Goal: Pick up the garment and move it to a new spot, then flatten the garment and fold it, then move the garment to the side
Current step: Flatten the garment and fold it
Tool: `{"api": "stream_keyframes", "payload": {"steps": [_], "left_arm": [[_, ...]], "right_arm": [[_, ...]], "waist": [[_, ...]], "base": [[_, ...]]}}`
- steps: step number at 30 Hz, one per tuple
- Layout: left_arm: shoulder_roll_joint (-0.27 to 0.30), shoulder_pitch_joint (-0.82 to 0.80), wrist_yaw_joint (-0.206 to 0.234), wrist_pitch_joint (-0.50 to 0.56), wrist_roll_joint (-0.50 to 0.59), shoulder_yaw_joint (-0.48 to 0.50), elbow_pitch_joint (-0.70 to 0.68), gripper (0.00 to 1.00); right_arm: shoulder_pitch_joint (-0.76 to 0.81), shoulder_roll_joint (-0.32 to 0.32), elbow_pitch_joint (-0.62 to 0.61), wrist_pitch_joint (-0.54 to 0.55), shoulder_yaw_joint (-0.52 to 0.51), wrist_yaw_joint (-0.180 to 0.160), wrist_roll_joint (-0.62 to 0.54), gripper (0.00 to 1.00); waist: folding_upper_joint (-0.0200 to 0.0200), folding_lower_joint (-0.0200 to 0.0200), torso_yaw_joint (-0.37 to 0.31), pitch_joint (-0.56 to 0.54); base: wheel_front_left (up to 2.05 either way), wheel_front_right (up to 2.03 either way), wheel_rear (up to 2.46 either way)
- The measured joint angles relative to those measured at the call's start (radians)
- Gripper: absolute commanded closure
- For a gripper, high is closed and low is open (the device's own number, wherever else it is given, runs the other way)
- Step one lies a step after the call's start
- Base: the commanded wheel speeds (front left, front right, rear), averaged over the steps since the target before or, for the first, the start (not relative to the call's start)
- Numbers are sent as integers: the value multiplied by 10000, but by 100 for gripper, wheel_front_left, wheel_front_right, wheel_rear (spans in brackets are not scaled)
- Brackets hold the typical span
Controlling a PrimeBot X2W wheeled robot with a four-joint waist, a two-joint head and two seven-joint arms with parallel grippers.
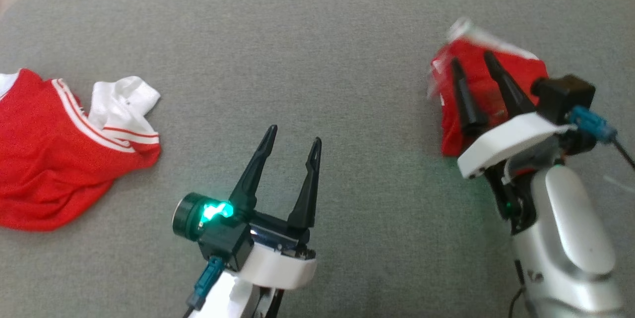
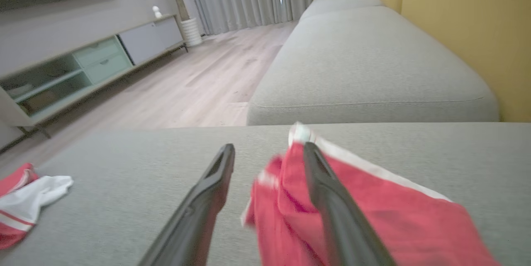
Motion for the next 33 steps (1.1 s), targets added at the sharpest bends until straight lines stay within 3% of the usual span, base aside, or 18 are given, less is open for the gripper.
{"api": "stream_keyframes", "payload": {"steps": [5, 10, 11, 13, 17, 24, 28, 33], "left_arm": [[-31, 306, 0, 0, 0, 10, 12, 0], [-56, 360, -27, 0, 0, 42, 12, 0], [-56, 360, -27, 0, 0, 42, 12, 0], [-63, 362, -40, 0, 0, 48, 10, 0], [-71, 420, -40, 0, 0, 48, 2, 0], [-77, 641, -81, 0, -2, -12, 2, 0], [-77, 641, -75, 0, -4, -25, 2, 0], [-81, 641, -65, 0, -6, -29, 4, 0]], "right_arm": [[632, 25, -999, -98, 27, 0, 529, 0], [1214, 40, -1689, 800, -1204, 0, 1026, 0], [1214, 40, -1689, 800, -1204, 0, 1026, 20], [1396, 46, -1695, 1574, -1808, 0, 1653, 100], [1537, -169, -1191, 3413, -2637, -2, 3580, 100], [1362, -884, 117, 4696, -3816, -2, 4416, 100], [1198, -1005, 594, 5275, -3731, -2, 4709, 100], [1394, -911, 224, 5473, -2677, -2, 5264, 100]], "waist": [[0, -1, 180, -139], [0, 0, 362, -234], [0, 0, 362, -234], [0, 0, 455, -285], [0, 0, 593, -403], [0, 0, 920, -426], [0, 1, 1072, -308], [0, 1, 1145, -295]], "base": [[0, 0, 0], [0, 0, 0], [0, 0, 0], [0, 0, 0], [0, 0, 0], [0, 0, 0], [0, 0, 0], [0, 0, 0]]}}
